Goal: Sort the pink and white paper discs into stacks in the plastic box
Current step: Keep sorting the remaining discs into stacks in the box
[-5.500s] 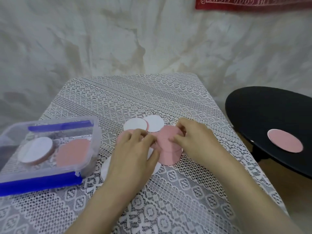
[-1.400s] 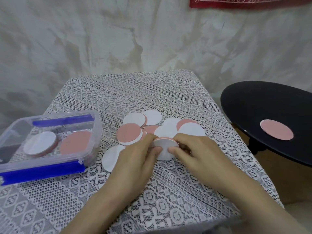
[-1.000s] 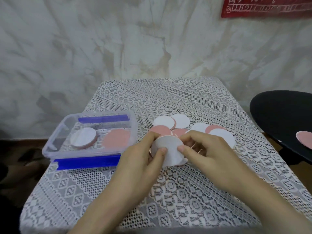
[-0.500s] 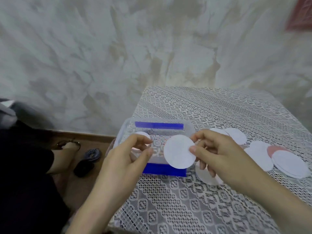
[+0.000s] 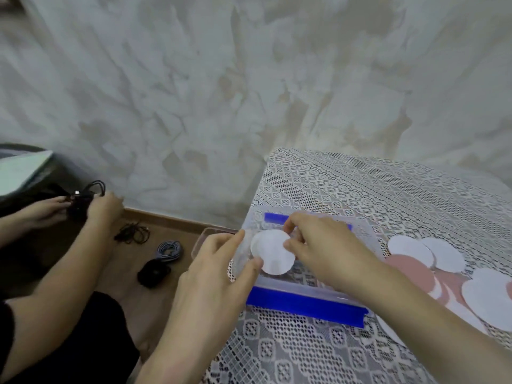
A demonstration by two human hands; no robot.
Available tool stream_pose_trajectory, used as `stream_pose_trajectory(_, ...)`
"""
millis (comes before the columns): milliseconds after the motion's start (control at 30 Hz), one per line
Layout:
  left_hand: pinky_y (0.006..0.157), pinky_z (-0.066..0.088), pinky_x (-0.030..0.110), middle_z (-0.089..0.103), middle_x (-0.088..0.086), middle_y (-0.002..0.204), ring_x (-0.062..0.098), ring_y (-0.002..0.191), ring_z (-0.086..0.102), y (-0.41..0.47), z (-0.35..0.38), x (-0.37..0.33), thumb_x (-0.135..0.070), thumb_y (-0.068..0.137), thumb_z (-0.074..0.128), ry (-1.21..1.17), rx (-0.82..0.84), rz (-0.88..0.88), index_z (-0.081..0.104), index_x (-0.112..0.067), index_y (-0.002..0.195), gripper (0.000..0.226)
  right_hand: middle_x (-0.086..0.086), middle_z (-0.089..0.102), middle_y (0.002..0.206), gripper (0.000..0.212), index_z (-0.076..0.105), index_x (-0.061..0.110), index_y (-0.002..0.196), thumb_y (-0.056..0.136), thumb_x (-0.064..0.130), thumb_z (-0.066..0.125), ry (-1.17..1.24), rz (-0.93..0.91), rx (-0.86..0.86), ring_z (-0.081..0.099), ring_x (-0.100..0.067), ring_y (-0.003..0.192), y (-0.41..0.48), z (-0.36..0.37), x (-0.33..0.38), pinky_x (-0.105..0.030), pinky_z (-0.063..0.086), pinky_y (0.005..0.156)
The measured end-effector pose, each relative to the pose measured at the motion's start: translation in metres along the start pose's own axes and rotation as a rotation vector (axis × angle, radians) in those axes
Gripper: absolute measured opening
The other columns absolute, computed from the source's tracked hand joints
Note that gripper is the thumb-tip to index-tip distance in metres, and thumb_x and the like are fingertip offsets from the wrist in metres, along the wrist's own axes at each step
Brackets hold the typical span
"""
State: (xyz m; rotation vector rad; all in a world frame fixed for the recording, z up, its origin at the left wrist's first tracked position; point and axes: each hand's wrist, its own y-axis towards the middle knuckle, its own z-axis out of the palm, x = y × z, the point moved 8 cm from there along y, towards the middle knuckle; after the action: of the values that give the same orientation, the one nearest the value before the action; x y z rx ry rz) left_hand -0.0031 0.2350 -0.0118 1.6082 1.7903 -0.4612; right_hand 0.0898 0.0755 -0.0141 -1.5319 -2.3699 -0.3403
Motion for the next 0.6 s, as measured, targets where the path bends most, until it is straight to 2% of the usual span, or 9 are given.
stream_pose_trajectory(100, 0.092, 0.050, 0.035, 0.042, -0.035, 0.128, -0.004, 0.109, 0.054, 0.001, 0.001, 0.003, -0.064, 0.091, 0.049, -0.006, 0.003, -0.010, 0.041, -0.046, 0.146, 0.059, 0.000, 0.070, 0.098, 0.021, 0.049, 0.030, 0.120, 0.100, 0.031, 0.049, -0.176, -0.036, 0.019, 0.061, -0.031, 0.096, 0.003, 0.008, 0.008, -0.040, 0.047, 0.072)
stream_pose_trajectory(167, 0.092, 0.051, 0.037, 0.041, -0.036, 0.128, -0.004, 0.108, 0.055, 0.001, 0.003, 0.006, -0.065, 0.090, 0.048, -0.007, 0.003, -0.020, 0.040, -0.048, 0.146, 0.060, 0.001, 0.069, 0.095, 0.014, 0.052, 0.029, 0.112, 0.099, 0.028, 0.047, -0.230, -0.052, 0.045, 0.062, -0.030, 0.091, 0.003, 0.010, 0.009, -0.038, 0.045, 0.067)
stream_pose_trajectory(233, 0.091, 0.053, 0.037, 0.040, -0.037, 0.128, -0.003, 0.107, 0.057, 0.004, 0.001, 0.011, -0.066, 0.089, 0.049, -0.014, 0.005, -0.035, 0.039, -0.049, 0.146, 0.060, 0.003, 0.068, 0.092, 0.010, 0.053, 0.029, 0.105, 0.098, 0.036, 0.050, -0.243, -0.071, 0.069, 0.062, -0.026, 0.089, 0.003, 0.010, 0.010, -0.037, 0.045, 0.066)
stream_pose_trajectory(300, 0.090, 0.053, 0.037, 0.040, -0.037, 0.128, -0.003, 0.107, 0.057, 0.000, 0.000, 0.004, -0.066, 0.090, 0.048, -0.023, -0.014, -0.005, 0.039, -0.049, 0.146, 0.060, 0.007, 0.066, 0.091, 0.028, 0.052, 0.032, 0.104, 0.090, 0.056, 0.057, -0.202, -0.072, 0.138, 0.060, -0.022, 0.088, 0.001, 0.011, 0.009, -0.037, 0.047, 0.069)
stream_pose_trajectory(367, 0.091, 0.053, 0.036, 0.039, -0.037, 0.129, -0.003, 0.109, 0.055, -0.004, 0.001, 0.000, -0.066, 0.090, 0.047, 0.016, -0.010, 0.020, 0.038, -0.048, 0.147, 0.061, 0.011, 0.062, 0.092, 0.044, 0.049, 0.033, 0.108, 0.080, 0.065, 0.065, -0.186, -0.059, 0.227, 0.058, -0.018, 0.089, -0.001, 0.013, 0.008, -0.039, 0.052, 0.075)
stream_pose_trajectory(467, 0.092, 0.052, 0.033, 0.038, -0.038, 0.129, -0.009, 0.103, 0.054, 0.004, -0.005, 0.012, -0.063, 0.091, 0.046, -0.013, -0.014, -0.047, 0.037, -0.048, 0.148, 0.060, 0.010, 0.058, 0.088, 0.048, 0.046, 0.029, 0.110, 0.079, 0.058, 0.070, -0.248, -0.063, 0.245, 0.057, -0.022, 0.089, 0.004, 0.017, 0.008, -0.039, 0.051, 0.072)
stream_pose_trajectory(533, 0.088, 0.051, 0.032, 0.037, -0.038, 0.128, -0.009, 0.092, 0.056, -0.008, -0.002, -0.015, -0.061, 0.092, 0.045, 0.065, 0.026, 0.064, 0.036, -0.048, 0.148, 0.059, 0.005, 0.063, 0.093, 0.049, 0.047, 0.027, 0.114, 0.081, 0.054, 0.071, -0.257, -0.077, 0.190, 0.059, -0.026, 0.092, 0.014, 0.017, 0.009, -0.039, 0.050, 0.072)
stream_pose_trajectory(567, 0.086, 0.051, 0.032, 0.037, -0.038, 0.126, -0.008, 0.089, 0.056, -0.022, -0.001, -0.040, -0.060, 0.092, 0.045, 0.070, -0.016, 0.088, 0.036, -0.048, 0.148, 0.058, 0.004, 0.065, 0.097, 0.048, 0.047, 0.027, 0.115, 0.082, 0.052, 0.072, -0.244, -0.084, 0.168, 0.060, -0.027, 0.093, 0.018, 0.018, 0.009, -0.038, 0.049, 0.072)
stream_pose_trajectory(600, 0.083, 0.051, 0.033, 0.038, -0.037, 0.125, -0.006, 0.087, 0.057, -0.027, -0.002, -0.041, -0.058, 0.093, 0.045, 0.151, 0.039, 0.092, 0.037, -0.048, 0.147, 0.056, 0.003, 0.066, 0.098, 0.048, 0.048, 0.028, 0.117, 0.082, 0.052, 0.072, -0.230, -0.089, 0.161, 0.059, -0.026, 0.092, 0.020, 0.020, 0.009, -0.038, 0.047, 0.070)
